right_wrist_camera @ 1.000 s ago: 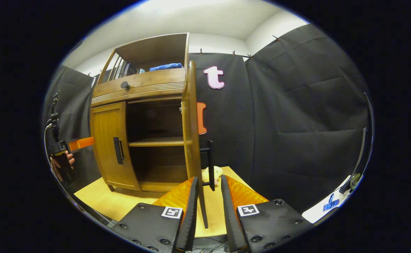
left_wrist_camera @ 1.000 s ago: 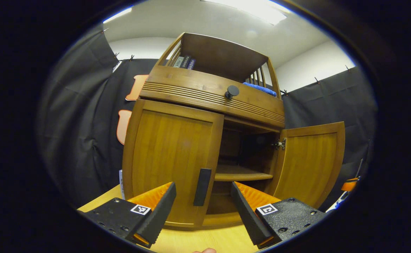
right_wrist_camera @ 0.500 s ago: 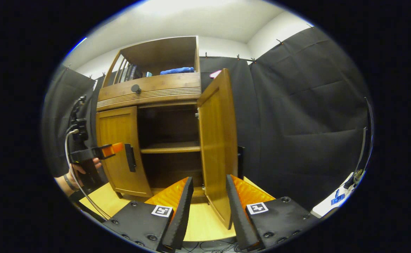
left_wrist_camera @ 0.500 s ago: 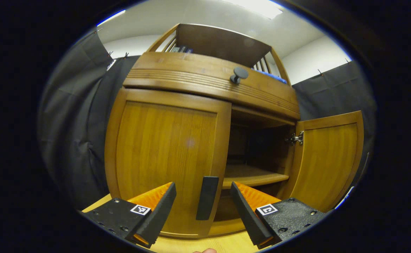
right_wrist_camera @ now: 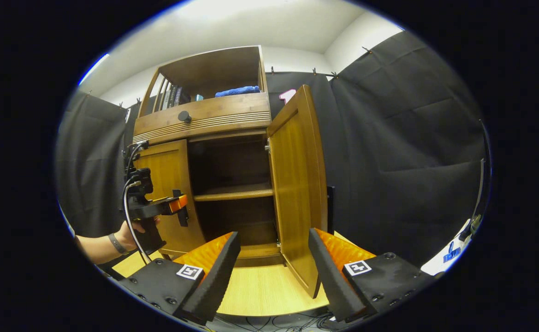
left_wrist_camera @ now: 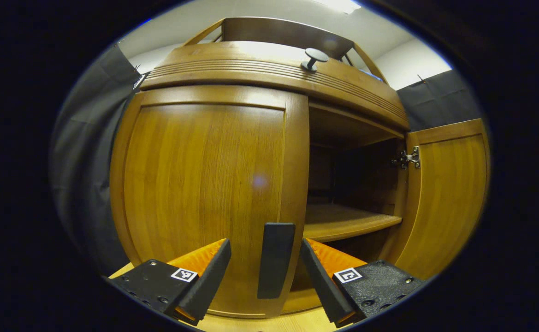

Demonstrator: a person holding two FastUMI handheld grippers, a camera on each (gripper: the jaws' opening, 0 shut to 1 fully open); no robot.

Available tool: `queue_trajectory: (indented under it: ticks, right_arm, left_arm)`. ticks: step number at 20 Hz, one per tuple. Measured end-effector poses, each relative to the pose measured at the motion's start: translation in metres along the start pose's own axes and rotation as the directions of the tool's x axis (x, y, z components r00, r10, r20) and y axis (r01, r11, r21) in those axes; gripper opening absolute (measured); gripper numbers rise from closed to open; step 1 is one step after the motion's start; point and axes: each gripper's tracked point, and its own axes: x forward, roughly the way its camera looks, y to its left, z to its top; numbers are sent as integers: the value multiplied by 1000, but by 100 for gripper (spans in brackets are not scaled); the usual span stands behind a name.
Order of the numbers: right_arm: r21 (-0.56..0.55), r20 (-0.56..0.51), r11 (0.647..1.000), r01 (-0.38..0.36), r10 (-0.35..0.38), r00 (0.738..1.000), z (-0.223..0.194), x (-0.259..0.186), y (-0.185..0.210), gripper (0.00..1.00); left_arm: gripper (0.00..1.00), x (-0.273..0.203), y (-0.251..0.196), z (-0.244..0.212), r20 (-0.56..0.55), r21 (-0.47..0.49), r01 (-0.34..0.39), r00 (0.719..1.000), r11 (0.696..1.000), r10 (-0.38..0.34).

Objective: Open the right door of the double-door shoe cabinet with the right hand, and open the left door with the left hand.

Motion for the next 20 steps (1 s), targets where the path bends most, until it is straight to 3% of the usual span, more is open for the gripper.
queue_trajectory:
  ticks: [3,5,6,8,9,12,14,16,17,18,20]
  right_arm:
    - [-23,2,1000,6,-6,1000,3,-3,-1,96]
    - [-31,-3,999,5,-5,1000,3,-2,0,96]
    - [-37,-5,999,5,-5,1000,3,-1,0,96]
    - [-58,-9,998,8,-8,1000,4,0,-2,96]
    - [-67,-5,998,13,-14,1000,6,1,-4,96]
    - [-61,4,998,19,-19,1000,12,3,-4,100]
    - [-58,1,998,11,-10,1000,10,6,-2,96]
    - [-59,0,998,19,-19,1000,12,10,-4,100]
    - [-59,-1,998,20,-20,1000,12,11,-3,96]
    - [-57,0,998,21,-21,1000,11,10,-2,100]
    - [-56,3,998,24,-24,1000,13,12,0,96]
  left_arm:
    - [84,10,9,-6,-7,-13,-31,999,999,31]
    - [80,9,2,-7,9,-14,6,1000,1000,-6]
    - [63,10,-12,-6,9,-24,70,998,997,-69]
    - [31,11,-10,-9,2,23,37,999,999,-37]
    - [28,12,-9,-7,12,25,35,999,999,-35]
    - [27,6,-12,-7,-16,-3,47,999,999,-47]
    - [26,1,-11,-5,-33,20,62,998,998,-62]
    - [27,1,-9,2,-39,36,80,996,996,-78]
    - [27,0,-8,5,-39,33,83,996,996,-82]
    - [27,-1,-7,10,-37,31,79,996,996,-78]
    - [27,-5,-5,12,-35,37,61,998,997,-60]
